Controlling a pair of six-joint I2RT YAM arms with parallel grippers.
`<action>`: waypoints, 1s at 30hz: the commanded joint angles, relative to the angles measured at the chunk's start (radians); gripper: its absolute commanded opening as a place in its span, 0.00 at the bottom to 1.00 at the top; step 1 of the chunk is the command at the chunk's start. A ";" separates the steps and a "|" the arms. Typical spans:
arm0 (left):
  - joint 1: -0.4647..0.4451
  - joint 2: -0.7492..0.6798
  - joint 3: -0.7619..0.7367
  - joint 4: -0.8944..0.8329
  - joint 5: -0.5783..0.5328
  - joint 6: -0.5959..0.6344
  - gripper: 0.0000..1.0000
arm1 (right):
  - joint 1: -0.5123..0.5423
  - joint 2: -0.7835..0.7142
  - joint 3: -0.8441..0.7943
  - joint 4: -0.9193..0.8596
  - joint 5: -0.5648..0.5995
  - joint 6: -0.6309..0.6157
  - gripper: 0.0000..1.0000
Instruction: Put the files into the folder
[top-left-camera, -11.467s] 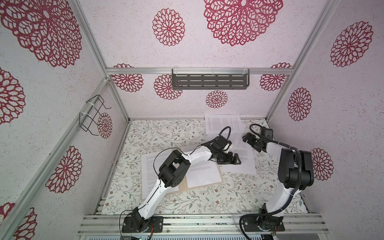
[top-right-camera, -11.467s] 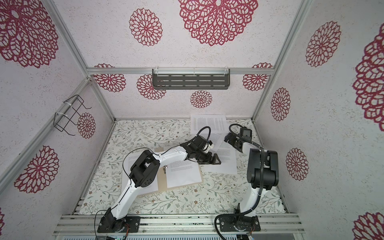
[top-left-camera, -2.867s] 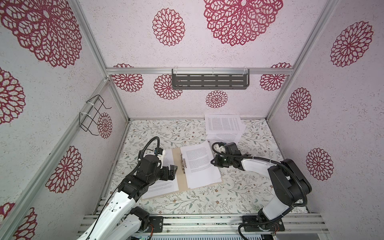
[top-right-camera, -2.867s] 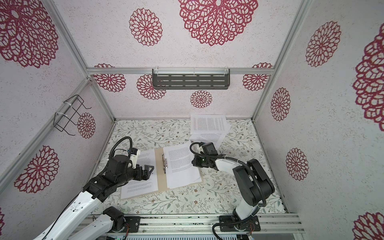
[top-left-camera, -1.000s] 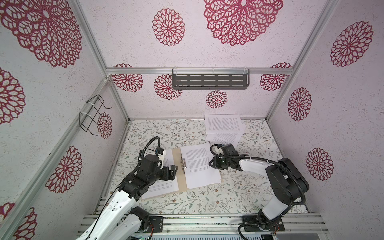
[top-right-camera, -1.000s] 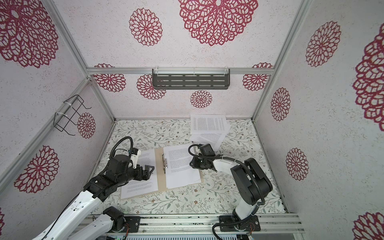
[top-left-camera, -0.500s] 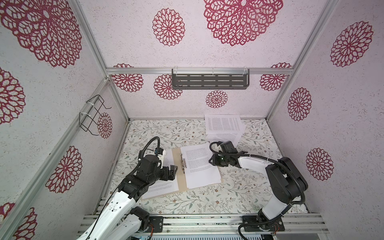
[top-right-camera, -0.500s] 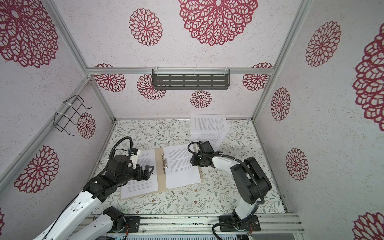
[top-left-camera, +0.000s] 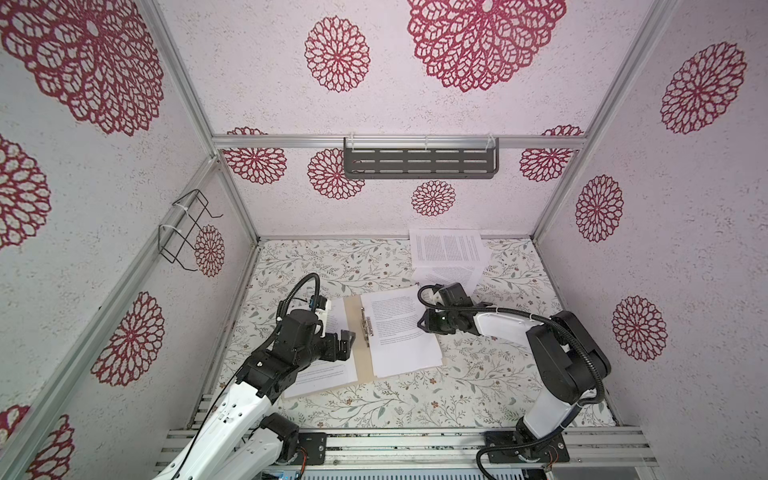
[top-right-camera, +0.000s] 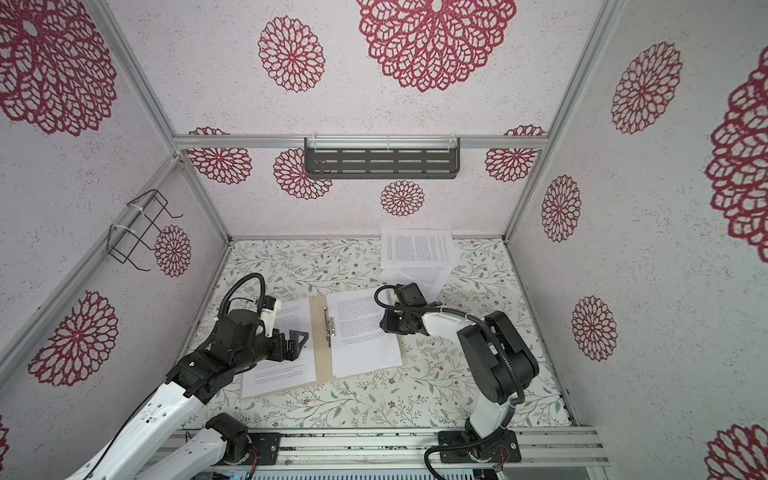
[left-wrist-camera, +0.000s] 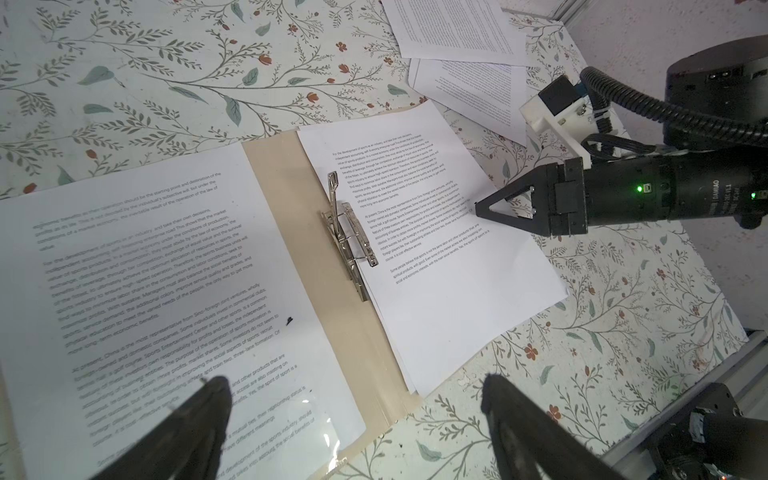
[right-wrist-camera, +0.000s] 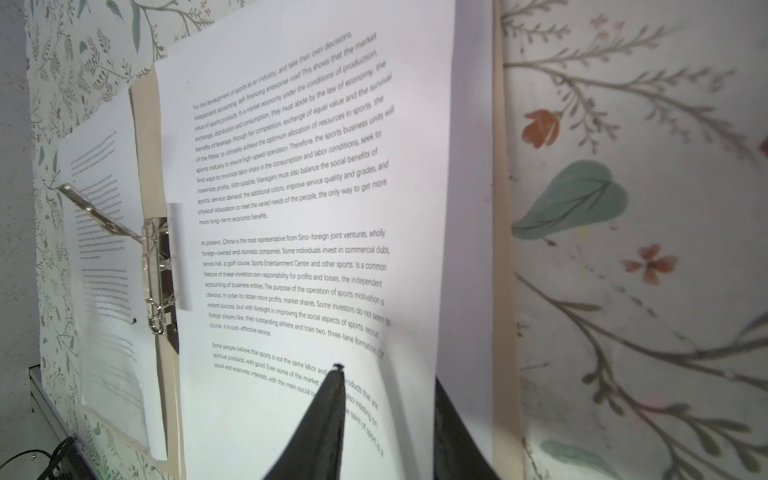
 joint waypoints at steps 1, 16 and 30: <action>0.005 -0.004 -0.006 0.007 -0.003 0.022 0.97 | 0.008 0.005 0.033 0.014 -0.005 -0.023 0.32; 0.005 -0.009 -0.006 0.007 -0.001 0.023 0.97 | -0.012 -0.102 0.035 -0.101 0.222 -0.057 0.77; 0.006 -0.009 0.002 0.020 0.013 0.002 0.97 | -0.300 -0.106 0.071 0.264 0.176 0.263 0.99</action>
